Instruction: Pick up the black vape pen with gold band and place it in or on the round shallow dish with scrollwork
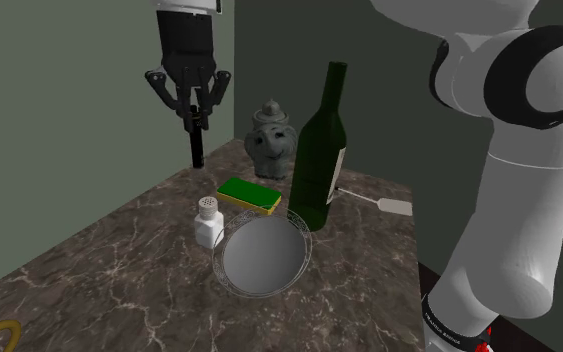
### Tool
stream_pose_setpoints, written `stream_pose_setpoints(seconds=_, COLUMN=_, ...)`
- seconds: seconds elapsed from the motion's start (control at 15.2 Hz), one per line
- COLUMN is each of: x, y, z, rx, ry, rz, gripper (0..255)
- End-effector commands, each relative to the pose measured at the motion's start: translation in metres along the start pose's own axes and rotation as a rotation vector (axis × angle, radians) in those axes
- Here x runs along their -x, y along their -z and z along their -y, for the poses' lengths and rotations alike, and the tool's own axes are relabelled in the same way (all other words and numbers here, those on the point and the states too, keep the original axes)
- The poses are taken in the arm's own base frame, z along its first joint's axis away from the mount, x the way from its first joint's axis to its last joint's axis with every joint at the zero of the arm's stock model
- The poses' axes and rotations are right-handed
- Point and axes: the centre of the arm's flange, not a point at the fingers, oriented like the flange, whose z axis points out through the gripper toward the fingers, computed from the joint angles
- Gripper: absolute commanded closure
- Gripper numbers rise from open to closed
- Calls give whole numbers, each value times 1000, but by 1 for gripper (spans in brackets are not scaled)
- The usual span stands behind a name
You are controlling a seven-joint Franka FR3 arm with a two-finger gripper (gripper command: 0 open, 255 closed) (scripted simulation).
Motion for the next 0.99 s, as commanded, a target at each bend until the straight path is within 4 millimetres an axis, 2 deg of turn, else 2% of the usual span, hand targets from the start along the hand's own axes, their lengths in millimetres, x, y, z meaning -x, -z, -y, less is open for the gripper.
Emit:
stream_pose_setpoints(seconds=0.0, x=14, y=8, z=-3, rx=0, ry=0, rz=0, gripper=255)
stream_pose_setpoints(seconds=0.92, x=192, y=31, z=-38, rx=0, ry=0, rz=0, gripper=255)
